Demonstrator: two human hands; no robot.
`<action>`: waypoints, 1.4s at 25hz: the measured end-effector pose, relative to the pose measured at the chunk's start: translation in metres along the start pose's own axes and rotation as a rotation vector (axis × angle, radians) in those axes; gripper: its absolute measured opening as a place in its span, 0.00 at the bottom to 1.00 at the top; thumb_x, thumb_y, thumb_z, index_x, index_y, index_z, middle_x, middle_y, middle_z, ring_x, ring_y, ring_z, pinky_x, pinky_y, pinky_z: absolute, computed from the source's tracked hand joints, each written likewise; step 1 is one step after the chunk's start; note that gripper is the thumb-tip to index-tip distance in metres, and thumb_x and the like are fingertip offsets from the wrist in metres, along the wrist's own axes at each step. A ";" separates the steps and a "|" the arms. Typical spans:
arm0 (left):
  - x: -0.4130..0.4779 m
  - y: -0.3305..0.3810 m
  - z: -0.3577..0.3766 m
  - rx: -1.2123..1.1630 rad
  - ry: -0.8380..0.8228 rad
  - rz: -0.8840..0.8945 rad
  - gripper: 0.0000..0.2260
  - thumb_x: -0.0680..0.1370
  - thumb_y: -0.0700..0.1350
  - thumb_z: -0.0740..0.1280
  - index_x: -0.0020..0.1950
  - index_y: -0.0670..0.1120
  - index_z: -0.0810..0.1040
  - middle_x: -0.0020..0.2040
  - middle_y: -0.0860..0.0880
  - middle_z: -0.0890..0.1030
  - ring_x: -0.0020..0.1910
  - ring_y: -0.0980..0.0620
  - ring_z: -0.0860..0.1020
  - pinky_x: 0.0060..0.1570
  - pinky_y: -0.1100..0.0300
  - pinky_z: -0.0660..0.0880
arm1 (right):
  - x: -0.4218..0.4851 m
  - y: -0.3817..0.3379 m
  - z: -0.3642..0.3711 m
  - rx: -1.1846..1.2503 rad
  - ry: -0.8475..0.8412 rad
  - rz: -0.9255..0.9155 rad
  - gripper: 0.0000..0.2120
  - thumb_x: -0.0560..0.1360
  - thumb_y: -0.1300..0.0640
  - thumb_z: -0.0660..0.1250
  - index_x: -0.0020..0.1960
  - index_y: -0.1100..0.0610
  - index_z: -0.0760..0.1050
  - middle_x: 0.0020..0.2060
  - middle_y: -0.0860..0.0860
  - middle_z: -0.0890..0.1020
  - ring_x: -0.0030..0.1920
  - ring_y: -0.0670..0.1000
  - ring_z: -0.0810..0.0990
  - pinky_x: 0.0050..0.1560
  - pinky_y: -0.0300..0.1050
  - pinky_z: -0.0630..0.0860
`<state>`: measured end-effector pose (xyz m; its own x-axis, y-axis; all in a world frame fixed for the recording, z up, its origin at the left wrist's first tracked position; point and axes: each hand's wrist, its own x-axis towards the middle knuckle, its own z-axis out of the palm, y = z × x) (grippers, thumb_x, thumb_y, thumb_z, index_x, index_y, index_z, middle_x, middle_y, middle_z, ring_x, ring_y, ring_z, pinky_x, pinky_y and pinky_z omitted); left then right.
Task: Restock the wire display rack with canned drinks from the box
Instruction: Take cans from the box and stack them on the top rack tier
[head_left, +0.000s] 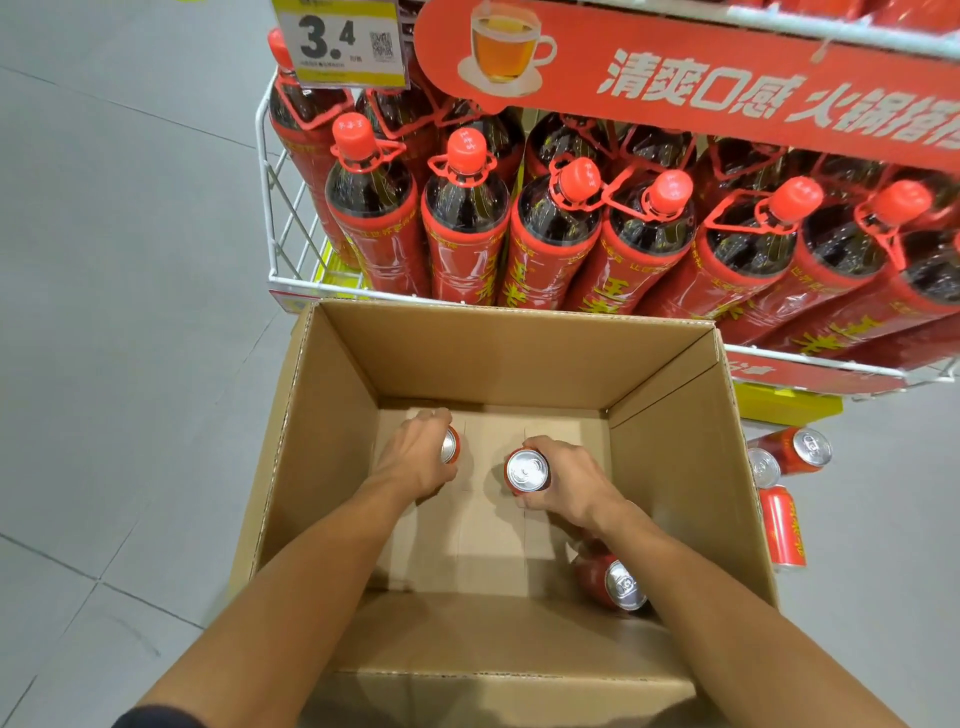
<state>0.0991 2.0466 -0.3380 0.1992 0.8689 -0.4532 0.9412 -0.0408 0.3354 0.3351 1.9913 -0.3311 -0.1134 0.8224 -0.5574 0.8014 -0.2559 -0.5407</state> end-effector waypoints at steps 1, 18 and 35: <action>-0.004 0.003 -0.006 -0.055 -0.015 -0.003 0.23 0.71 0.53 0.74 0.60 0.47 0.71 0.56 0.46 0.79 0.53 0.41 0.78 0.49 0.52 0.78 | -0.002 -0.004 -0.001 -0.029 0.012 -0.015 0.34 0.66 0.46 0.81 0.68 0.50 0.74 0.56 0.49 0.84 0.57 0.54 0.80 0.55 0.46 0.76; -0.326 0.239 -0.645 -0.449 0.178 0.477 0.30 0.60 0.48 0.77 0.62 0.56 0.77 0.54 0.60 0.81 0.54 0.58 0.80 0.56 0.59 0.77 | -0.409 -0.421 -0.488 0.114 0.379 -0.310 0.38 0.60 0.33 0.80 0.68 0.42 0.75 0.54 0.37 0.85 0.54 0.41 0.83 0.59 0.46 0.79; -0.305 0.436 -1.057 -0.599 0.744 0.531 0.23 0.64 0.56 0.81 0.54 0.50 0.84 0.47 0.50 0.85 0.39 0.56 0.80 0.44 0.59 0.78 | -0.429 -0.646 -0.873 0.353 0.745 -0.604 0.20 0.69 0.35 0.76 0.51 0.50 0.87 0.44 0.44 0.89 0.49 0.46 0.87 0.57 0.53 0.83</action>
<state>0.1599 2.2855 0.8195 0.1358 0.9006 0.4129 0.4585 -0.4266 0.7796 0.3788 2.2467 0.8073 0.0491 0.9398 0.3382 0.4988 0.2702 -0.8235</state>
